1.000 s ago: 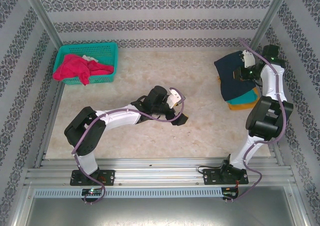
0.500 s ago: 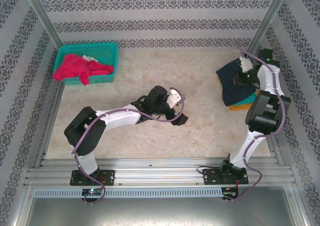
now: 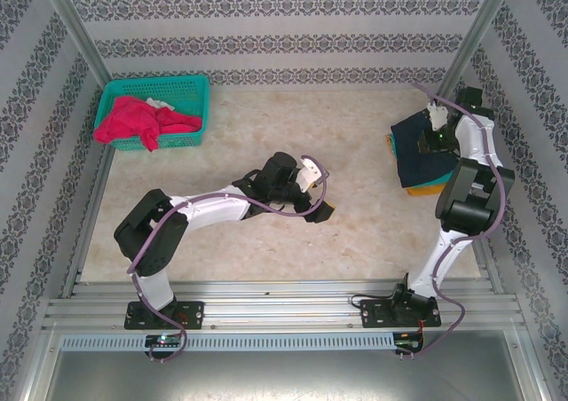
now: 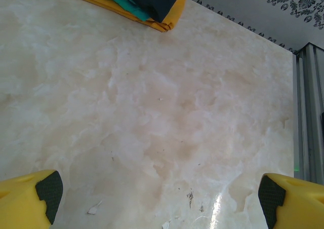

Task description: Fold and stack the t-shirts

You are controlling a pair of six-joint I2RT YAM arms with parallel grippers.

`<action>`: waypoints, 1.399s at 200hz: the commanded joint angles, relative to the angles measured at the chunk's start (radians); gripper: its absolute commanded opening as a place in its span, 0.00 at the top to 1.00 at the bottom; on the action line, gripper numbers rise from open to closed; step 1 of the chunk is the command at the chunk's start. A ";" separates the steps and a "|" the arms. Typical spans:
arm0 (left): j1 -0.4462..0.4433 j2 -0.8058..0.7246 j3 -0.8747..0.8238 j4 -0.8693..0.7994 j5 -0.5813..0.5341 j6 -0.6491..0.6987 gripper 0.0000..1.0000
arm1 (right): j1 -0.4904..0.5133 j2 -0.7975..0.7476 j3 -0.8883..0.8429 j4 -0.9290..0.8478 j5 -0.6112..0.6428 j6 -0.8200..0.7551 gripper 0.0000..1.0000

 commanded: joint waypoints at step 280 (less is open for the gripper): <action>0.073 -0.158 -0.150 0.165 -0.167 -0.087 0.00 | 0.026 -0.210 -0.295 0.286 -0.094 0.615 0.02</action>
